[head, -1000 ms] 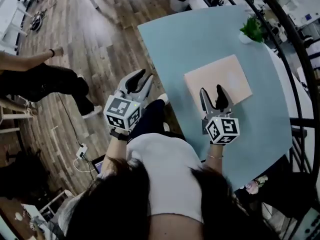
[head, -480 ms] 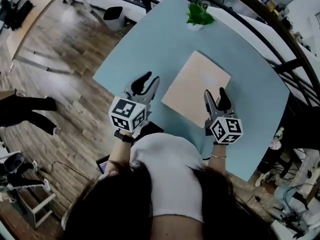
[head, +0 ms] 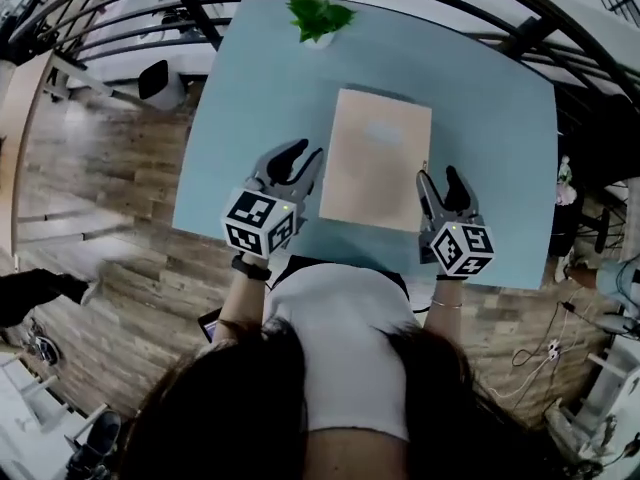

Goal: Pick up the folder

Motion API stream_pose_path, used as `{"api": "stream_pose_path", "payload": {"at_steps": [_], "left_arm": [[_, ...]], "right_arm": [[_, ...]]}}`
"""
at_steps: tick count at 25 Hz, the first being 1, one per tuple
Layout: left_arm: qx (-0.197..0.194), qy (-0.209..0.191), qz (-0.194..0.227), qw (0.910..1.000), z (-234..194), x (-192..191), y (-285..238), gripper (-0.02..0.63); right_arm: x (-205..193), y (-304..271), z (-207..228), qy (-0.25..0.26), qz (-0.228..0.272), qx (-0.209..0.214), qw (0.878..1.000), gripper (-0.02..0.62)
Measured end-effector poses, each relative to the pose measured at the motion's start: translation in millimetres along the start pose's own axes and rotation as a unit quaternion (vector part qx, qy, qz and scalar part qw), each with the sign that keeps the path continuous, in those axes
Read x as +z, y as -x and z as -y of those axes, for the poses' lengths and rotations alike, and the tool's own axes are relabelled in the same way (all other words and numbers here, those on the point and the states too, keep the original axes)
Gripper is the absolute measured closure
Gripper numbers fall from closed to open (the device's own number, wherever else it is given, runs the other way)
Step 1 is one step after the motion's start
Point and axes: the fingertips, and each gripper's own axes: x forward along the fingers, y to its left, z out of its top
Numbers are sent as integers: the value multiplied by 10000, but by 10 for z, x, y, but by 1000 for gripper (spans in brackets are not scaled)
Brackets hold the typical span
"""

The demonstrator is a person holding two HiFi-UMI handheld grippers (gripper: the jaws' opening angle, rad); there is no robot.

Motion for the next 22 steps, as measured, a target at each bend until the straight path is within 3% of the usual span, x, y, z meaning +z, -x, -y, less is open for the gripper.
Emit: {"api": "stream_pose_path", "payload": {"at_steps": [4, 10, 22], "left_arm": [[-375, 107, -208, 9990, 81, -112, -170, 482], [-548, 300, -509, 9967, 144, -285, -351, 482], [-325, 900, -814, 9921, 161, -562, -564, 482]], "right_arm": [[-146, 205, 98, -220, -32, -345, 9992, 336], [-282, 311, 269, -492, -91, -547, 9972, 336], [-423, 226, 488, -797, -288, -250, 9961, 337]]}}
